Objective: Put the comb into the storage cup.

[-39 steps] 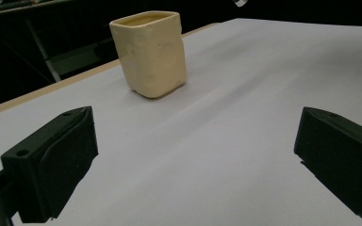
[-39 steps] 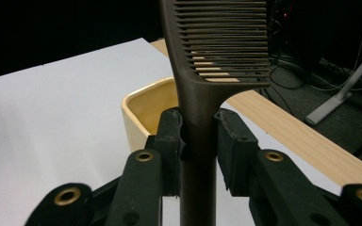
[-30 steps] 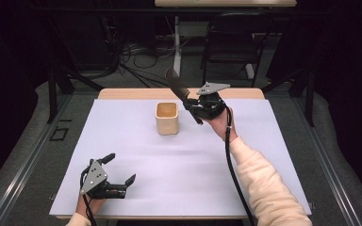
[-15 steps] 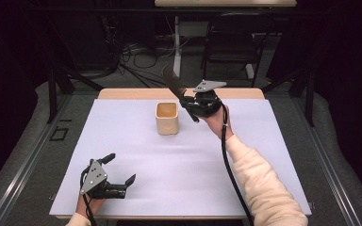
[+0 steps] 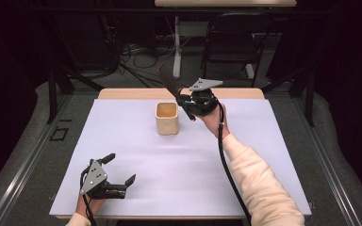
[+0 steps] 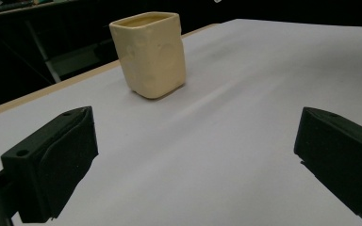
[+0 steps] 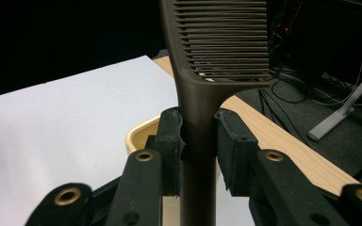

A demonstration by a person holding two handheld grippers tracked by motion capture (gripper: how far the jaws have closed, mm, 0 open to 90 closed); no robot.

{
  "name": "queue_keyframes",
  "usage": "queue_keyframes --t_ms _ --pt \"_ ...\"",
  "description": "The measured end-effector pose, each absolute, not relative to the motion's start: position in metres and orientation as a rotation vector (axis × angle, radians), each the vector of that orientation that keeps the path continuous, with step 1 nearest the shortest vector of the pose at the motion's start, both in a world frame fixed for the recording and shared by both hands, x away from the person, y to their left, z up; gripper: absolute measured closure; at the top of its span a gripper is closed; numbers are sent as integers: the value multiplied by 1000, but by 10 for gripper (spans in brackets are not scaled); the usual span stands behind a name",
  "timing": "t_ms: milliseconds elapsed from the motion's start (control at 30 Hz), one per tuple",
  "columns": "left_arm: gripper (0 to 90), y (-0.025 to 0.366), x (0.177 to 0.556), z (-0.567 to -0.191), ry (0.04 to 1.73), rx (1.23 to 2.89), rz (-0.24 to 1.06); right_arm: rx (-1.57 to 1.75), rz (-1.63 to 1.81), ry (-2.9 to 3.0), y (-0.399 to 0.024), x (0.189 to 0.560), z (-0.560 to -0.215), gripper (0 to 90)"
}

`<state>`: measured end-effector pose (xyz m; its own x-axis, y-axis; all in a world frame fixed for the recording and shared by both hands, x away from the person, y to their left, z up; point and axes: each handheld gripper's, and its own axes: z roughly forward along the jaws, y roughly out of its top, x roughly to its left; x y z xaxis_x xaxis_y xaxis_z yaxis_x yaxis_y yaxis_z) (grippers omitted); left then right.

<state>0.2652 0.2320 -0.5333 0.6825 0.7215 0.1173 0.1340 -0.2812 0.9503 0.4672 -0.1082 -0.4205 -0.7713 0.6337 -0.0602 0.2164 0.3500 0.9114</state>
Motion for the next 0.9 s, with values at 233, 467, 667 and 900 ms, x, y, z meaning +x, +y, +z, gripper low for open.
queue_keyframes --t_ms 233,467,667,900 --pt "2 232 265 -533 680 1793 665 742 1413 2210 -104 470 -419 722" --pt "2 232 265 -533 678 1792 667 740 1435 2190 -99 472 -414 722" --pt "2 232 265 -533 679 1792 667 747 1430 2184 -96 474 -415 722" --pt "1 232 265 -533 678 1794 663 749 1448 2169 -93 478 -414 722"
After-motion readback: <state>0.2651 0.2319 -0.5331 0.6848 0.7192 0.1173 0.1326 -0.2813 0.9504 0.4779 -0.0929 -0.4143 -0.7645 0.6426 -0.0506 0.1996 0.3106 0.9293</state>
